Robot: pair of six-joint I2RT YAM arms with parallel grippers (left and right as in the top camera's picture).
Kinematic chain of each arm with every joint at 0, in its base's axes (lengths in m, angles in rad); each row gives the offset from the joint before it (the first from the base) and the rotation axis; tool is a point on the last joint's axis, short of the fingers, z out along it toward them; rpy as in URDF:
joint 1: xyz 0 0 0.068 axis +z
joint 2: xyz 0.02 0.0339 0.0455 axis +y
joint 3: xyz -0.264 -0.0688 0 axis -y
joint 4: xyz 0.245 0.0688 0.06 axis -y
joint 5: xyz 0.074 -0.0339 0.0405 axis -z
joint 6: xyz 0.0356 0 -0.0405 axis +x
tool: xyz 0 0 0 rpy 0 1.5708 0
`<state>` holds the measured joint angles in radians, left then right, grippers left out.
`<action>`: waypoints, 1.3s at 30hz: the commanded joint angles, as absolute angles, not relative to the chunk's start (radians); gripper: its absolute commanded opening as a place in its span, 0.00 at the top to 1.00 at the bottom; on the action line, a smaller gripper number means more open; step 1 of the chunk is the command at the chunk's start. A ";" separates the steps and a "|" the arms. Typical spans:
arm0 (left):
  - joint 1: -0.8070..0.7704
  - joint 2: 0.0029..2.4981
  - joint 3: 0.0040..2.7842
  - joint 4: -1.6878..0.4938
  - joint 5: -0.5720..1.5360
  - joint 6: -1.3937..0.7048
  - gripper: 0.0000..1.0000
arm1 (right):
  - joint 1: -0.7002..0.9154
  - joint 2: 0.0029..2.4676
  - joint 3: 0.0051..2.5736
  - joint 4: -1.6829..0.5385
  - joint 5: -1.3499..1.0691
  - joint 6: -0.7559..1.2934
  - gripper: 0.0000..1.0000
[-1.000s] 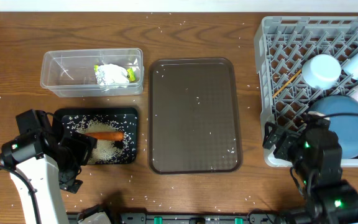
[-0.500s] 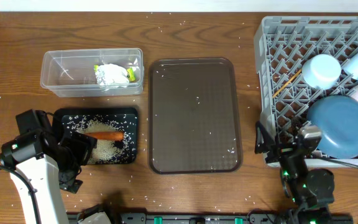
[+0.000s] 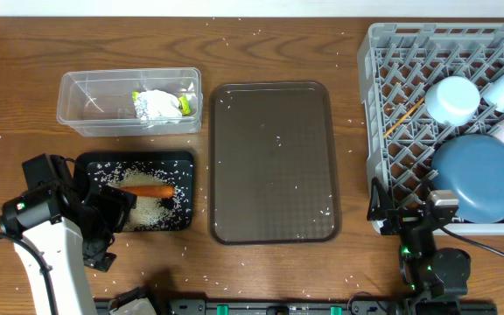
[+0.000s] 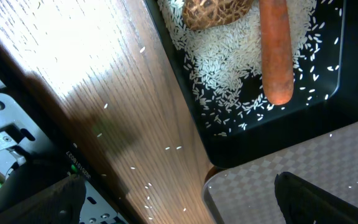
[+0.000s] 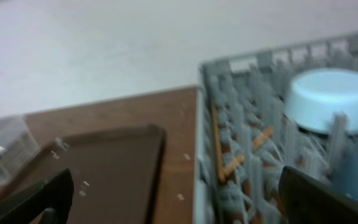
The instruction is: Sort waste into correct bins and load items into the dishwasher rack
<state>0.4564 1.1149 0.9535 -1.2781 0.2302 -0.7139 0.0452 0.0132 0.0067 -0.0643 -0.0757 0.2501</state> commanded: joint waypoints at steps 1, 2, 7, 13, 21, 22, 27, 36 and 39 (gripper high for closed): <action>0.462 1.117 0.954 -1.280 0.220 -0.723 0.02 | 0.008 0.006 0.006 -0.070 -0.079 0.230 0.01; 0.462 1.117 0.954 -1.280 0.220 -0.723 0.02 | 0.003 0.006 0.006 -0.070 -0.079 0.230 0.01; 0.462 1.117 0.954 -1.280 0.220 -0.723 0.02 | 0.000 0.006 0.006 -0.070 -0.077 0.186 0.01; 0.462 1.117 0.954 -1.280 0.220 -0.723 0.02 | 0.000 0.006 0.006 -0.071 -0.070 0.046 0.01; 0.462 1.117 0.954 -1.280 0.220 -0.723 0.02 | 0.000 0.006 0.006 -0.072 -0.057 -0.013 0.01; 0.462 1.117 0.954 -1.281 0.220 -0.723 0.02 | 0.000 0.006 0.006 -0.072 -0.057 -0.013 0.01; 0.462 1.117 0.954 -1.280 0.220 -0.723 0.02 | 0.000 0.006 0.006 -0.071 -0.057 -0.013 0.01; 0.462 1.117 0.954 -1.280 0.220 -0.723 0.02 | 0.000 0.006 0.006 -0.071 -0.057 -0.013 0.01; 0.462 1.117 0.954 -1.281 0.220 -0.723 0.02 | 0.000 0.006 0.006 -0.071 -0.057 -0.013 0.01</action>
